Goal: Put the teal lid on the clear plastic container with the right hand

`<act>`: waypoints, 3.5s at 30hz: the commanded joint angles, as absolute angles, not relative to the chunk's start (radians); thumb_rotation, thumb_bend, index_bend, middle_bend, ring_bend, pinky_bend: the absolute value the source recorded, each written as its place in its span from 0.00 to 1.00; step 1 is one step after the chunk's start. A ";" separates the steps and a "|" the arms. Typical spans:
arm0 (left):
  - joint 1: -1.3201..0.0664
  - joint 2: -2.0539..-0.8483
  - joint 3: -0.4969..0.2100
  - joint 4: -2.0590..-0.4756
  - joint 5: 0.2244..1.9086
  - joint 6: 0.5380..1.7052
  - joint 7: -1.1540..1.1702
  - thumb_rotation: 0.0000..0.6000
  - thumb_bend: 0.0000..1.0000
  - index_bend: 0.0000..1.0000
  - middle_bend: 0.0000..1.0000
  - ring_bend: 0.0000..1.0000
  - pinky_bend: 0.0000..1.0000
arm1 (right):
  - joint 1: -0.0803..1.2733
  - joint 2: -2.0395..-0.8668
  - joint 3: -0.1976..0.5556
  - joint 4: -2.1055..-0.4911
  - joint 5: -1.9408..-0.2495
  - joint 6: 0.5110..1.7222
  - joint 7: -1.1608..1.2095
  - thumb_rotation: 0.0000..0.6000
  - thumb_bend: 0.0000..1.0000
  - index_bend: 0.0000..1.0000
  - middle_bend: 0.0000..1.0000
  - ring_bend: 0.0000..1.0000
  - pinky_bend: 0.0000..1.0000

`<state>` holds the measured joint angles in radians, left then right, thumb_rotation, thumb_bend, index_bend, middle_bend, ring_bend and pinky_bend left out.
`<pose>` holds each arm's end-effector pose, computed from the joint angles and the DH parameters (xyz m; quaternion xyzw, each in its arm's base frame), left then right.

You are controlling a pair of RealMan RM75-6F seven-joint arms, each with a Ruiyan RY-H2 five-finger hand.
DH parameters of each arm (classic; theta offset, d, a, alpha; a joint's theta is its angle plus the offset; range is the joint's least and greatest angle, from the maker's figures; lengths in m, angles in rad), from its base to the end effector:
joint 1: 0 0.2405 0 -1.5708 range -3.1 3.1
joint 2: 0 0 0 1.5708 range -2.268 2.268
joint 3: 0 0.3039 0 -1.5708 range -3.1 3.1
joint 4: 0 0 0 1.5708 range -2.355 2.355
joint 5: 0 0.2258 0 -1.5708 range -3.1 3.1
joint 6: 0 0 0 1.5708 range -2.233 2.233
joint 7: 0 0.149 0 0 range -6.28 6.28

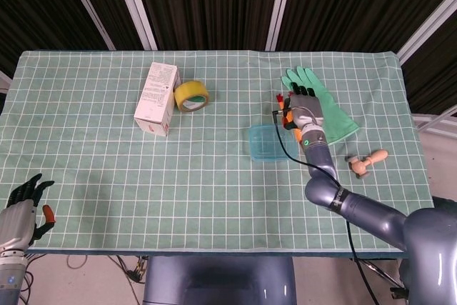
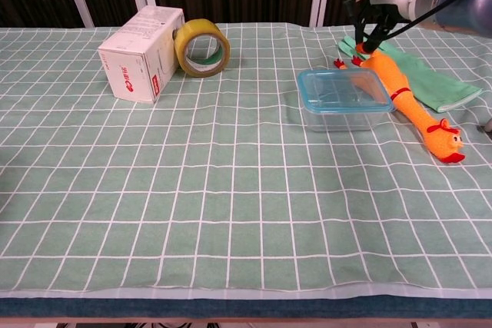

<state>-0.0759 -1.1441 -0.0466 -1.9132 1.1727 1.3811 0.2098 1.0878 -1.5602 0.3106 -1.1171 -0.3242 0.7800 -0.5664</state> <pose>-0.3397 0.1730 0.1240 -0.5171 -0.5396 -0.3141 0.5855 -0.1542 -0.5300 0.0140 0.6273 -0.4822 0.2978 0.5341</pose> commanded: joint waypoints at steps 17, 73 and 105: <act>-0.077 -1.144 -0.045 -1.913 1.172 1.383 0.209 1.00 0.74 0.18 0.00 0.00 0.00 | 1.080 -1.593 0.281 -1.084 -0.322 0.758 -0.572 1.00 0.46 0.65 0.01 0.00 0.00; -0.079 -1.141 -0.047 -1.915 1.164 1.383 0.204 1.00 0.74 0.18 0.00 0.00 0.00 | 1.135 -1.614 0.190 -1.042 -0.177 0.660 -0.685 1.00 0.46 0.67 0.01 0.00 0.00; -0.076 -1.148 -0.043 -1.902 1.190 1.400 0.203 1.00 0.74 0.19 0.00 0.00 0.00 | 0.974 -1.412 0.252 -1.447 -0.547 1.038 -0.454 1.00 0.41 0.00 0.00 0.00 0.00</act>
<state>-0.0762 -1.1471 -0.0438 -1.9038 1.1876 1.3975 0.2028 1.0468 -1.4966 0.2373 -1.3095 -0.4310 0.9119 -0.5189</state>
